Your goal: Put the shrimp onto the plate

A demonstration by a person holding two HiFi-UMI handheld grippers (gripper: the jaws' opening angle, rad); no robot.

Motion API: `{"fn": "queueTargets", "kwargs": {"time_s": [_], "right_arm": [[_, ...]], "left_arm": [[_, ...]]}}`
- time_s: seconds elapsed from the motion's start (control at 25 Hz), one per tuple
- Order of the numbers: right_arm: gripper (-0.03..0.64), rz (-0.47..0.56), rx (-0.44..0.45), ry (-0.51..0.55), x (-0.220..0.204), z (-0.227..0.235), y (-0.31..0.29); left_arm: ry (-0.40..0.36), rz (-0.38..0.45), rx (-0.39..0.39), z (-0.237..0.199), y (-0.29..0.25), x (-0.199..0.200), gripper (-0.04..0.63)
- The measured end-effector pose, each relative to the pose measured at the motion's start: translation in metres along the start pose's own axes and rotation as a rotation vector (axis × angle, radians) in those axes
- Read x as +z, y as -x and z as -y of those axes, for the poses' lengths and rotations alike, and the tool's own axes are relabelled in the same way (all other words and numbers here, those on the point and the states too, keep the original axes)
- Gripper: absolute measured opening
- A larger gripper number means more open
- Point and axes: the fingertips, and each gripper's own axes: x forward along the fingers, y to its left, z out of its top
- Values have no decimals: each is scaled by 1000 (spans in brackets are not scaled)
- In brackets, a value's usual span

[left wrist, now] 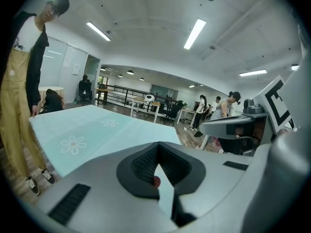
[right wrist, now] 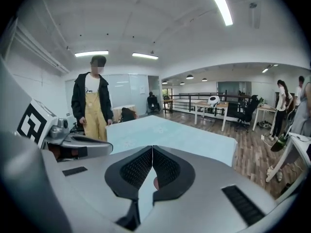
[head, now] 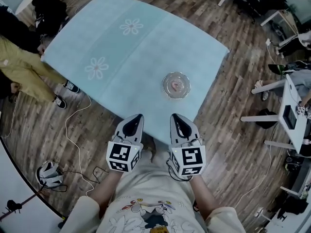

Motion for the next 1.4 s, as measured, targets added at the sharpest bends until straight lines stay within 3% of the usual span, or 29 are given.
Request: {"fn": "queueTargets", "kwargs": {"time_s": [0.48,0.72,1.4], "right_arm": [[25,176,-87,9,31,-59,76],[25,181,-101,-40,22,-75,106],[23,210,-69,-48,8,-116,118]], "left_arm": [[-38,182,-76,18,102,40,0],[-55,175,-116,41,120,40,0],[-55,205,-99,45,153,28,0]]}}
